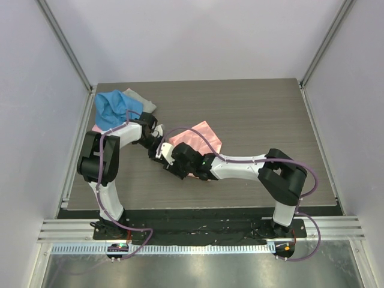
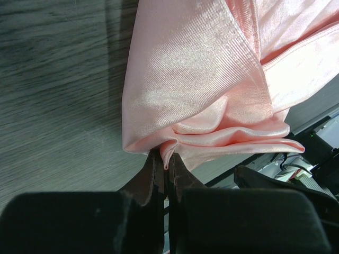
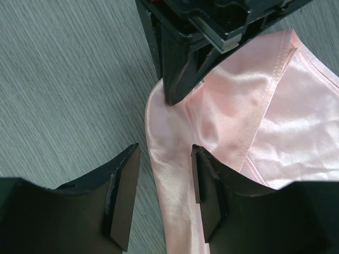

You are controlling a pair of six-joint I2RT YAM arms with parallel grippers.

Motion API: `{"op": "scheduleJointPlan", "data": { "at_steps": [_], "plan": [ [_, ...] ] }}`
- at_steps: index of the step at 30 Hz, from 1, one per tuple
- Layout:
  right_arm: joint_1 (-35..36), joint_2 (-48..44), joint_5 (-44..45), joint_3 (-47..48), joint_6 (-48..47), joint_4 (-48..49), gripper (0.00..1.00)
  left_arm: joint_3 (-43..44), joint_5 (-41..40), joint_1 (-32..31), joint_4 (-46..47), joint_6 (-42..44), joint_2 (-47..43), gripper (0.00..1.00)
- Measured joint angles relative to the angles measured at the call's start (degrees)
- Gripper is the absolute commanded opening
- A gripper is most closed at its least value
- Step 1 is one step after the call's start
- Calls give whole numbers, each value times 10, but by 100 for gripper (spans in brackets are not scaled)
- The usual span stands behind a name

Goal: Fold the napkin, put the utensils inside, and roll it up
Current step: Roll the napkin with the utensil

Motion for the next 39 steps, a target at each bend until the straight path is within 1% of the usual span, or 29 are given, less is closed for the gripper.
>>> {"op": "scheduleJointPlan", "data": {
  "at_steps": [5,10,15,23,25,27,29,30,33,34,36,37,39],
  "plan": [
    [6,3,0,-6,-13,4,48,4,1,0,-4,0,2,0],
    [6,25,3,-6,-21,7,48,7,1,0,-8,2,4,0],
    [6,48,24,-6,-29,8,48,9,5,0,-9,3,7,0],
    [12,57,66,-4,-43,21,47,13,10,0,-11,14,7,0],
    [13,59,71,-4,-45,24,44,14,11,0,-11,16,8,0],
    [13,60,72,-4,-47,26,35,16,13,1,-11,19,9,0],
    [13,63,66,-2,-50,25,29,16,16,2,-11,21,10,0],
    [13,64,61,-1,-52,23,24,16,17,3,-12,23,10,0],
    [9,70,37,16,-58,0,18,16,21,3,-11,28,10,14],
    [5,73,23,25,-59,-12,15,16,21,3,-11,28,10,24],
    [-3,79,-2,42,-59,-34,11,16,21,4,-9,28,10,34],
    [-7,82,-18,53,-58,-46,8,16,19,6,-8,26,10,43],
    [-16,90,-52,71,-56,-66,5,16,17,8,-7,24,10,50]
  ]
}}
